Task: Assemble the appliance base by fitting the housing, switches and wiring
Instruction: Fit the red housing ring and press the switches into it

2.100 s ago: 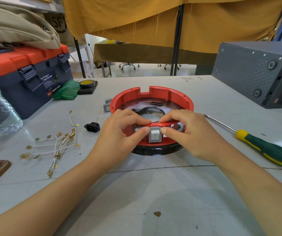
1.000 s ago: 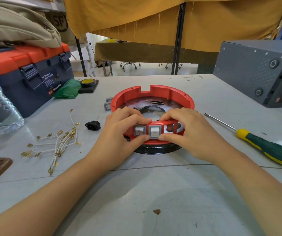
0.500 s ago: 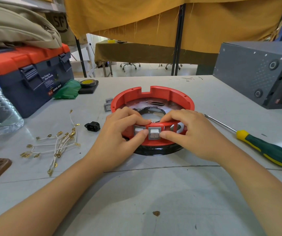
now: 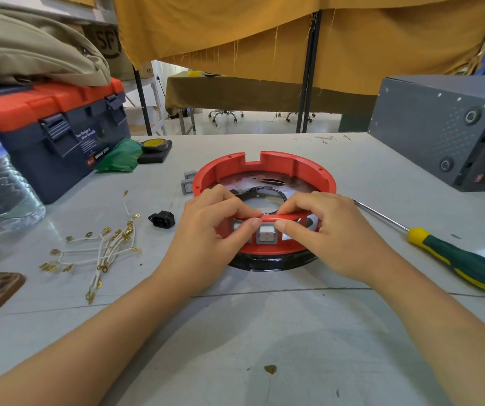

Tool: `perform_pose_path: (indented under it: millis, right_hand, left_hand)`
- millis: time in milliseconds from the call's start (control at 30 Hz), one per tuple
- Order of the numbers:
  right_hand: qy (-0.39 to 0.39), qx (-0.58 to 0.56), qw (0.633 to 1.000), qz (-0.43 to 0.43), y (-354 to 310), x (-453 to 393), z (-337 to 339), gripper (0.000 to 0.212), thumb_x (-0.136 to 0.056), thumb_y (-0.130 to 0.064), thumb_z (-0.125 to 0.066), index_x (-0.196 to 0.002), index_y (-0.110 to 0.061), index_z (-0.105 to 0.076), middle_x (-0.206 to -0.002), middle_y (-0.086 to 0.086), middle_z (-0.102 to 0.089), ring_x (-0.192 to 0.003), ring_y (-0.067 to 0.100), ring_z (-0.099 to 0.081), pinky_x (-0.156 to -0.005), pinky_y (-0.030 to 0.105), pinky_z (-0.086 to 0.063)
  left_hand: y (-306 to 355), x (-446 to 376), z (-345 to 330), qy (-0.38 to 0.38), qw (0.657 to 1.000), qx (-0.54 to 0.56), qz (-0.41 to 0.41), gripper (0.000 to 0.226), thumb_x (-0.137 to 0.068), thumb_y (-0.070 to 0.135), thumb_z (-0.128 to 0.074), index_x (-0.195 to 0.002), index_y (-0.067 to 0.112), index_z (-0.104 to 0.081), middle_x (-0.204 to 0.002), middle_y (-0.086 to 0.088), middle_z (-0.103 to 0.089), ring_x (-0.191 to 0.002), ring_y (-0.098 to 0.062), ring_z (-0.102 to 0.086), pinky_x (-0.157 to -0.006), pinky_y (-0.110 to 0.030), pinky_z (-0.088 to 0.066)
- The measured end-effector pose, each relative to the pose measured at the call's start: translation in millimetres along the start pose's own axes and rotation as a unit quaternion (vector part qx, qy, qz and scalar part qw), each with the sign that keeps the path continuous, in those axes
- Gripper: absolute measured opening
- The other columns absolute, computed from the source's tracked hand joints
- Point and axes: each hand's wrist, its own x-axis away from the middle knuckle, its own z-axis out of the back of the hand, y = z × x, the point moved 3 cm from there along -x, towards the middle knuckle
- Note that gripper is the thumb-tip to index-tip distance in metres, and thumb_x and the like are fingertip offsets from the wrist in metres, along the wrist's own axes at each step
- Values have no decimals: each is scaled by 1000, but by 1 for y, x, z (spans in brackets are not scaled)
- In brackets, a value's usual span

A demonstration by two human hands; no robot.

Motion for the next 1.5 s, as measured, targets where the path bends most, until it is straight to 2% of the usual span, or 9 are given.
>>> perform_pose_path:
  millis: [133, 267, 500, 733, 867, 1100, 1300, 1400, 1500]
  right_hand:
    - [-12, 15, 1000, -8, 5, 1, 2, 16, -85, -38, -60, -98, -32, -67, -85, -30, -52, -94, -5, -46, -79, 0, -31]
    - [-34, 51, 998, -14, 14, -1, 10, 22, -81, -50, -53, -92, -35, -64, -90, -27, -54, -101, -14, -39, -98, 18, -20]
    - [-9, 63, 998, -7, 17, -2, 12, 11, -81, -45, -61, -82, -34, -63, -83, -15, -61, -90, 0, -48, -97, 25, -27]
    - [17, 78, 996, -26, 28, -4, 11, 37, -78, -54, -59, -98, -24, -68, -105, -17, -56, -106, 1, -39, -99, 25, -27]
    - [28, 58, 997, -41, 31, -4, 6, 61, -66, -71, -43, -92, -21, -67, -99, -11, -61, -102, 5, -43, -86, 18, -30]
    - [45, 76, 995, -51, 33, -5, 1, 69, -65, -77, -35, -94, -22, -65, -99, -12, -58, -102, 5, -41, -83, 20, -32]
    - [36, 73, 996, -42, 34, -4, 1, 64, -69, -75, -34, -98, -26, -62, -102, -15, -55, -105, 3, -39, -88, 21, -33]
    - [20, 51, 998, -27, 37, -3, 1, 34, -83, -57, -45, -102, -31, -56, -105, -18, -50, -107, 0, -35, -97, 25, -34]
    - [21, 20, 999, -34, 40, -2, 2, 18, -85, -45, -50, -98, -32, -51, -105, -19, -50, -105, -1, -37, -90, 24, -36]
  left_hand:
    - [-4, 1, 2, -10, 1000, 16, 0, 14, -85, 30, -59, -94, 28, -71, -93, 10, -60, -96, -12, -54, -86, -41, -45]
    - [-14, 2, 8, -25, 999, 18, 20, 23, -87, 35, -50, -104, 35, -66, -107, 21, -58, -111, -4, -49, -96, -34, -44]
    - [-43, -11, 22, 98, 989, -27, 109, 21, -89, 4, -52, -99, 20, -61, -107, 5, -58, -95, 10, -47, -76, -4, -34]
    - [-90, -39, 23, -96, 961, -129, 227, 38, -89, 3, -49, -125, 13, -52, -135, -5, -48, -126, -19, -43, -99, -24, -29]
    - [-111, -56, 18, -156, 941, -174, 244, 47, -90, 3, -48, -136, 12, -44, -145, -6, -41, -132, -22, -38, -106, -28, -28]
    - [-126, -69, 7, -185, 936, -176, 240, 64, -87, 0, -46, -146, 18, -29, -148, -7, -39, -133, -27, -38, -107, -33, -30]
    - [-131, -67, 6, -136, 937, -241, 213, 46, -88, 2, -51, -132, 14, -53, -131, -12, -46, -119, -32, -47, -101, -37, -37]
    - [-132, -64, 12, -66, 949, -224, 214, 25, -87, 7, -58, -110, 12, -65, -114, -13, -54, -105, -31, -55, -90, -37, -43]
    - [-129, -60, 14, -41, 952, -209, 218, 13, -84, 15, -65, -97, 16, -66, -106, -9, -63, -97, -28, -59, -83, -37, -47]
